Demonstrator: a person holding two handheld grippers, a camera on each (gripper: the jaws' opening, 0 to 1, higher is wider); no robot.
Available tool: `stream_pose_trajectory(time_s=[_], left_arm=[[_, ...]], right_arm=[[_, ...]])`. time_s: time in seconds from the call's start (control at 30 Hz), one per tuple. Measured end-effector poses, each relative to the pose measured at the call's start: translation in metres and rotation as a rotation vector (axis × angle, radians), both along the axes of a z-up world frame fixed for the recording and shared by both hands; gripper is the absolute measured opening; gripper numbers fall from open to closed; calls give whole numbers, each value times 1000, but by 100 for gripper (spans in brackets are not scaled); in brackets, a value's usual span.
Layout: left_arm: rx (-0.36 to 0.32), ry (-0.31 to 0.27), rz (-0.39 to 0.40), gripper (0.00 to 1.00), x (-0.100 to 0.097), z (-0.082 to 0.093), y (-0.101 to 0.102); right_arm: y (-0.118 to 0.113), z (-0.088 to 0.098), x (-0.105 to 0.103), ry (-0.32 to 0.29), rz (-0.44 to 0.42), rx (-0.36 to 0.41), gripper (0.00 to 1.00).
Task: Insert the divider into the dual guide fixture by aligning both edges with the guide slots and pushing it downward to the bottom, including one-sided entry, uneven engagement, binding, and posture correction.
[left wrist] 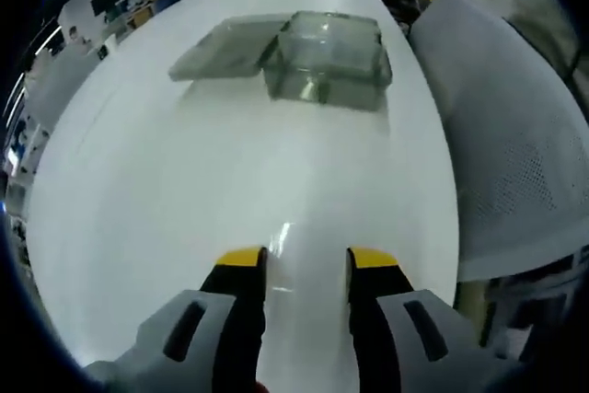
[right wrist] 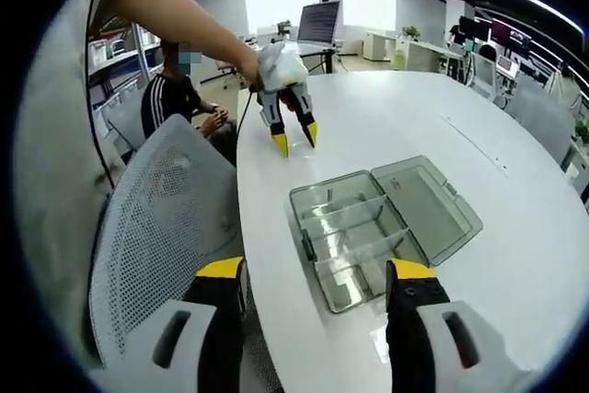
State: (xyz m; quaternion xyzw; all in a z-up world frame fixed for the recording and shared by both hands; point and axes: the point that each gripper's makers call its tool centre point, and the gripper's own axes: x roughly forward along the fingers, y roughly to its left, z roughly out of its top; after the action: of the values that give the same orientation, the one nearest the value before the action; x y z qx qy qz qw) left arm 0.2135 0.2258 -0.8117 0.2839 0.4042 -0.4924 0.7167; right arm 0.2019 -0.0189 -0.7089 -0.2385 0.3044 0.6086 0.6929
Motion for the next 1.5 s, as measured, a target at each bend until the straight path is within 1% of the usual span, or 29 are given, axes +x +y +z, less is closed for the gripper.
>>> stream_pose_trajectory(time_s=[0.17, 0.37, 0.63, 0.73, 0.87, 1.0, 1.2, 1.5], left_arm=[[-5, 3, 16, 32, 0, 0, 0], [-22, 13, 62, 30, 1, 1, -3], [-16, 4, 72, 30, 2, 2, -2], [-23, 4, 92, 30, 4, 5, -2], [-26, 5, 93, 29, 4, 8, -4], [-49, -8, 105, 29, 7, 16, -10], [-76, -36, 100, 29, 8, 29, -23], [-138, -89, 93, 29, 10, 57, -48]], right_arm=[[1, -1, 2, 3, -1, 0, 58], [3, 0, 3, 4, 5, 0, 58], [7, 0, 6, 4, 12, 1, 58], [9, 0, 7, 9, 13, 4, 58], [12, 1, 8, 11, 16, 10, 58], [17, 3, 9, 23, 11, 26, 58], [23, 4, 13, 30, 10, 37, 57], [36, 5, 22, 65, -13, 68, 55]])
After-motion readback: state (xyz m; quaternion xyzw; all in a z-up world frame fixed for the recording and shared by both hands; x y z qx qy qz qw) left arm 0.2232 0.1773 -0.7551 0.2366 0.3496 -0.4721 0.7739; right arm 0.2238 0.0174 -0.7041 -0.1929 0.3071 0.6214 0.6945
